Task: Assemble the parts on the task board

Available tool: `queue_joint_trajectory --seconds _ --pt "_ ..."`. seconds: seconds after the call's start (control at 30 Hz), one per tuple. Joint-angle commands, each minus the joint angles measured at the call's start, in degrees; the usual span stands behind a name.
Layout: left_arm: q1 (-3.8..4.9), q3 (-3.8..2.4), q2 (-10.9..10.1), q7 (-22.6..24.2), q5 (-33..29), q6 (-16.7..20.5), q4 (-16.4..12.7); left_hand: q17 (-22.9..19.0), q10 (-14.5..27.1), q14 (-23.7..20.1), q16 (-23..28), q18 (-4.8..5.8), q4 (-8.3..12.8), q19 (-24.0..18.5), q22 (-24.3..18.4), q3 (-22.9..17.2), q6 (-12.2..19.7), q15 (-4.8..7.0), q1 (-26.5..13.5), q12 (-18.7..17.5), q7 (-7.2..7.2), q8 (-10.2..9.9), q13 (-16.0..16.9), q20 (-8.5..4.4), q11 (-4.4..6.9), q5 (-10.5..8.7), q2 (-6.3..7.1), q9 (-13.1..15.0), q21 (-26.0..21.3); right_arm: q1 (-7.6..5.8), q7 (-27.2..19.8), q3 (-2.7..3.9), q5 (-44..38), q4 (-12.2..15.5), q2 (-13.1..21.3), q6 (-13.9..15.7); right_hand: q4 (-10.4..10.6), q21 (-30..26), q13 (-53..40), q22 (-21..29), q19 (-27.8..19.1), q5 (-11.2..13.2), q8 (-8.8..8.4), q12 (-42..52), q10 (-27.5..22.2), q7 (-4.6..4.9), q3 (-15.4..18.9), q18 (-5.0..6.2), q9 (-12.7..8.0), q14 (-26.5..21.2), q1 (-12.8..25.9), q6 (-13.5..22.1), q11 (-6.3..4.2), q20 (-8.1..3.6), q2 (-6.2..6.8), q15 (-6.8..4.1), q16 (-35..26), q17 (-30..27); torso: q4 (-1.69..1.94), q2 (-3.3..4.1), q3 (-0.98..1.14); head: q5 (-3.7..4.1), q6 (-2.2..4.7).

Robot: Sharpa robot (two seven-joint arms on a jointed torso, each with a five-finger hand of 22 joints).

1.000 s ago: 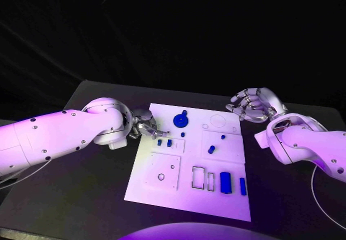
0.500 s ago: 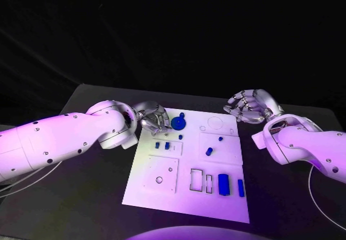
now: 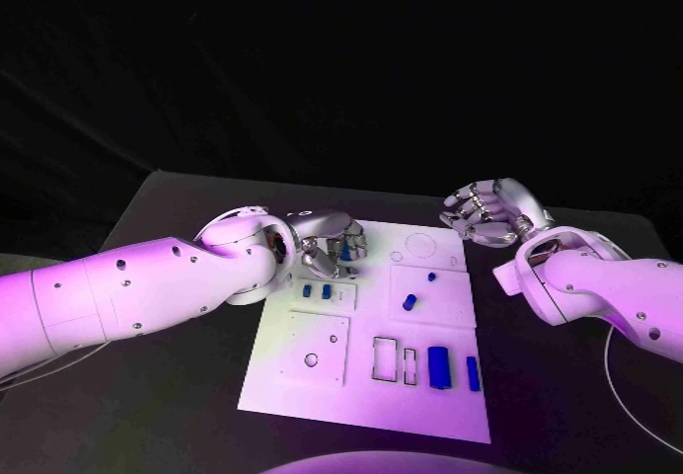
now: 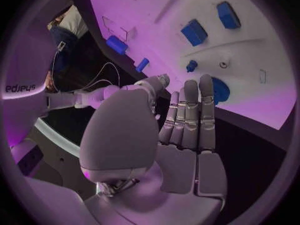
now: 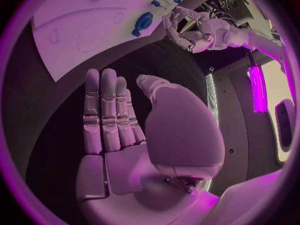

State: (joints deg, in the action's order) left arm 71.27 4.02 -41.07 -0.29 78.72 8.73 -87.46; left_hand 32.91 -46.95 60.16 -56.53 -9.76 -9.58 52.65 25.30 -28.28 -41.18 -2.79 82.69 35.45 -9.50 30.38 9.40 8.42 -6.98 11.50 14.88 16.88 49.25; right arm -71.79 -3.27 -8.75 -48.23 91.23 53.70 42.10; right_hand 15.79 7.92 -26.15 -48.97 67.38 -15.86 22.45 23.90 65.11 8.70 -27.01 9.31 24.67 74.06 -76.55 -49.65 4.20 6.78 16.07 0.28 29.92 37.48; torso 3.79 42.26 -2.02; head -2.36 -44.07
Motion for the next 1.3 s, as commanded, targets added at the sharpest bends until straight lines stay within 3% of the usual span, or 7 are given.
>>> queue_joint_trajectory --seconds 0.03,0.5,1.3 --pt "-0.04 0.09 1.1 2.7 9.9 -2.8 0.7 0.5 -0.5 0.5 -1.6 -0.71 -0.3 0.5 0.2 1.2 -0.8 -0.13 -0.6 -0.6 0.28 -0.6 -0.6 0.04 0.06 -0.35 0.58 -0.7 0.6 0.02 -1.6 0.00 0.0 -0.1 -0.1 -1.4 -0.2 -0.7 1.5 0.8 -0.6 0.2 -0.71 -1.2 0.4 0.12 -0.2 1.05 -0.2 -0.1 -0.1 -0.3 0.17 0.28 0.28 0.38 -1.6 0.0 0.05 -0.01 0.03 -0.04 -0.03" --pt "-0.07 0.21 4.3 -0.4 14.6 -7.4 3.7 2.1 -1.7 2.1 -9.0 -0.75 -0.2 2.2 2.4 1.8 -4.1 0.14 0.0 -1.1 0.90 -2.3 -1.9 -0.25 0.31 -0.16 -0.35 -2.7 4.1 0.03 -2.7 0.00 0.4 -0.3 -0.3 -2.3 -0.9 -3.6 10.9 5.5 -2.3 0.2 -4.80 -9.0 1.6 1.10 -1.4 1.05 -1.0 -1.2 0.0 -1.7 1.36 1.61 -0.05 1.71 -10.8 -2.1 0.00 0.01 0.05 -0.12 -0.07" --pt "-0.04 0.22 6.4 -2.4 15.4 -10.2 6.7 8.3 -3.6 5.7 -16.5 -0.78 1.4 1.7 5.8 -1.8 -7.1 0.45 1.4 -1.7 0.54 -4.0 -3.1 -0.60 0.65 -0.21 -1.50 -4.1 9.1 0.02 -2.6 0.00 0.5 0.0 -0.3 -2.2 -1.1 -3.8 12.2 6.2 -2.4 0.2 -5.57 -9.9 2.0 1.28 -1.2 1.05 -1.1 -1.0 0.4 -1.8 1.53 1.78 0.07 1.88 -12.0 -2.4 0.04 -0.01 0.01 0.01 -0.41"
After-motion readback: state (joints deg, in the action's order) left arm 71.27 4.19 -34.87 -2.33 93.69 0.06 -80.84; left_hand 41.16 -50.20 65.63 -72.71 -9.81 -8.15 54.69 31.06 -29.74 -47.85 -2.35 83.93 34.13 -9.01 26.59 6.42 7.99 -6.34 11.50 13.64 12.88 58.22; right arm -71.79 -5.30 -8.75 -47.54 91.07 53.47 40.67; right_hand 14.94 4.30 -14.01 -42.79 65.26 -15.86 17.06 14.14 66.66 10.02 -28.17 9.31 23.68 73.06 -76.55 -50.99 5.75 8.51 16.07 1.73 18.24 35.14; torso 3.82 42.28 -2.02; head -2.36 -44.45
